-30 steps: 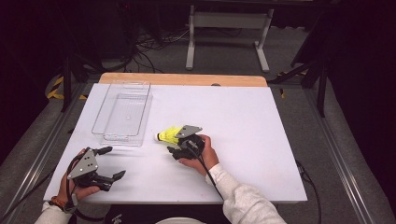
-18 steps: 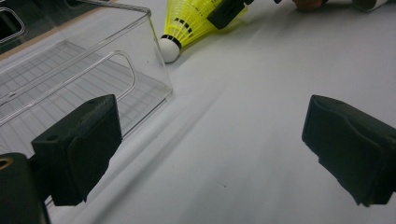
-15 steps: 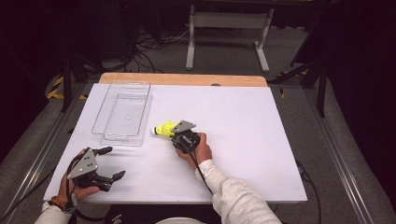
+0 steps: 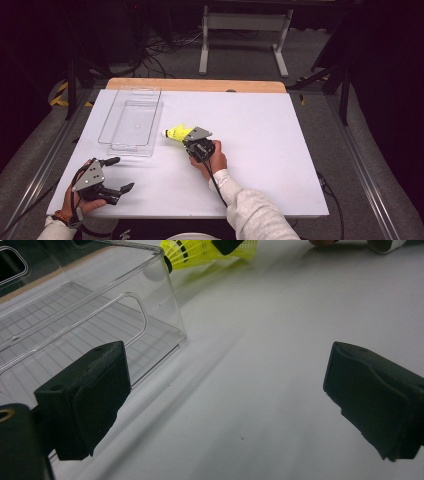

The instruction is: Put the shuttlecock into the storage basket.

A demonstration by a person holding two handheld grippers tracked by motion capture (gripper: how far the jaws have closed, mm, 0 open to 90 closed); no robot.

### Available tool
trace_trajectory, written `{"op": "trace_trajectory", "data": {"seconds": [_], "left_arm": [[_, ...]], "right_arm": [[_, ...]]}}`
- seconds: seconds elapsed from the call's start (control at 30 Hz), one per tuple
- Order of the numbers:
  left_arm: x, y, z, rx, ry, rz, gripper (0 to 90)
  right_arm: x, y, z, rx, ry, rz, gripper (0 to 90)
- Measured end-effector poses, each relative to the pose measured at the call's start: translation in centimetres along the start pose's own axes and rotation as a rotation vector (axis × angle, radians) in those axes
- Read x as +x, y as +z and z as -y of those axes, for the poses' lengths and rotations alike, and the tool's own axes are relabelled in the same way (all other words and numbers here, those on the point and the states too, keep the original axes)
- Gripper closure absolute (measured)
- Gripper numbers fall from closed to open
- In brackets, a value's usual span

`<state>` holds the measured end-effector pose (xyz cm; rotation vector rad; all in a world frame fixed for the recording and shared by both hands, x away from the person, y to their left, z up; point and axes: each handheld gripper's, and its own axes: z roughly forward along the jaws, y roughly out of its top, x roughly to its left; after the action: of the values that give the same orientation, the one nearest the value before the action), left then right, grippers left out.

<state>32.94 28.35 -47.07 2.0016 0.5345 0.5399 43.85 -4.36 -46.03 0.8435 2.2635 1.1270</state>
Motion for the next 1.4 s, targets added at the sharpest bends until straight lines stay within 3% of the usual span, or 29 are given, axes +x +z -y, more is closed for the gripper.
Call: {"op": "trace_trajectory", "data": {"seconds": [0.37, 0.93, 1.4], "left_arm": [[0.0, 0.0, 0.0, -0.002, -0.002, -0.005, 5.8], [0.1, -0.3, 0.0, -0.025, -0.002, -0.004, 5.9], [0.0, -0.4, -0.1, -0.033, -0.001, -0.002, 5.8]], "right_arm": [[-0.8, -1.5, -0.3, -0.099, 0.056, -0.023, 88.4], [-0.9, -2.6, -2.0, -0.175, 0.06, -0.072, 88.5], [-0.4, -2.2, -4.3, -0.216, 0.061, -0.099, 88.5]]}}
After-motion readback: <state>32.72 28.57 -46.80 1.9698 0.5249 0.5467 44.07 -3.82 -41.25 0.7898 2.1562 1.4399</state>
